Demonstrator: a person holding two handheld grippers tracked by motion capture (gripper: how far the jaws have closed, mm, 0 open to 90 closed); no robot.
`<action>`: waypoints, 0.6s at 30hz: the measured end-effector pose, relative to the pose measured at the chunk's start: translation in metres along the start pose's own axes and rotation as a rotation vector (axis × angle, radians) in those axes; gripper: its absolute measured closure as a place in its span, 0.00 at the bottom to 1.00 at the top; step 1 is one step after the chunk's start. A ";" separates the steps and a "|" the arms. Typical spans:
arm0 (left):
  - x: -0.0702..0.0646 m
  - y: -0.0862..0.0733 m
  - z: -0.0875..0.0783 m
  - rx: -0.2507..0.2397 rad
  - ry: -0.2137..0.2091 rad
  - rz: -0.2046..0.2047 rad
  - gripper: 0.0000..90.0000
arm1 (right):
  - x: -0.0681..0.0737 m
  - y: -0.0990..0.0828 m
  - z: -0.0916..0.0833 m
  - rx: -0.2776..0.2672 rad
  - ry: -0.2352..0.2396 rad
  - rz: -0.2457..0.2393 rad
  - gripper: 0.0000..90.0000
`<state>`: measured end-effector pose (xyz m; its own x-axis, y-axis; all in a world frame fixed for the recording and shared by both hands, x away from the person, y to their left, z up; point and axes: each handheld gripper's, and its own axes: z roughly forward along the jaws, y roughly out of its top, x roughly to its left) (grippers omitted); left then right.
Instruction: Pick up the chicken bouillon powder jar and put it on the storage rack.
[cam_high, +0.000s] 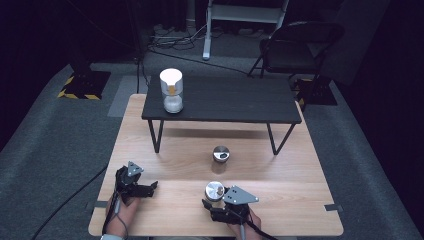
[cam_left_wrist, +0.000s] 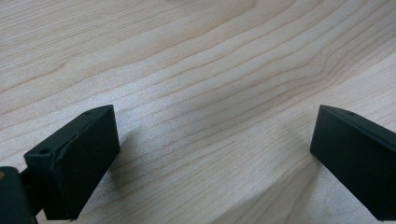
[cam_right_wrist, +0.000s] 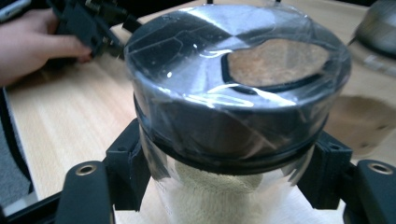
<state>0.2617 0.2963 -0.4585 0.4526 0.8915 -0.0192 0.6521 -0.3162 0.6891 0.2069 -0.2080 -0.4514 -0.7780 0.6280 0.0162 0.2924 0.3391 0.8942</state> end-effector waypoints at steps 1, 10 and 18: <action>0.000 0.000 0.000 0.000 0.000 0.000 0.01 | -0.002 0.004 -0.001 -0.002 -0.001 -0.002 0.34; 0.001 0.000 0.000 -0.001 -0.003 0.002 0.01 | -0.016 0.043 -0.014 -0.020 -0.028 -0.009 0.34; 0.001 0.000 0.000 -0.002 -0.003 0.003 0.01 | -0.028 0.079 -0.023 -0.039 -0.045 -0.007 0.34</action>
<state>0.2621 0.2969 -0.4587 0.4566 0.8895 -0.0190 0.6495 -0.3187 0.6903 0.2395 -0.2147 -0.3712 -0.7540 0.6568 -0.0095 0.2646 0.3170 0.9108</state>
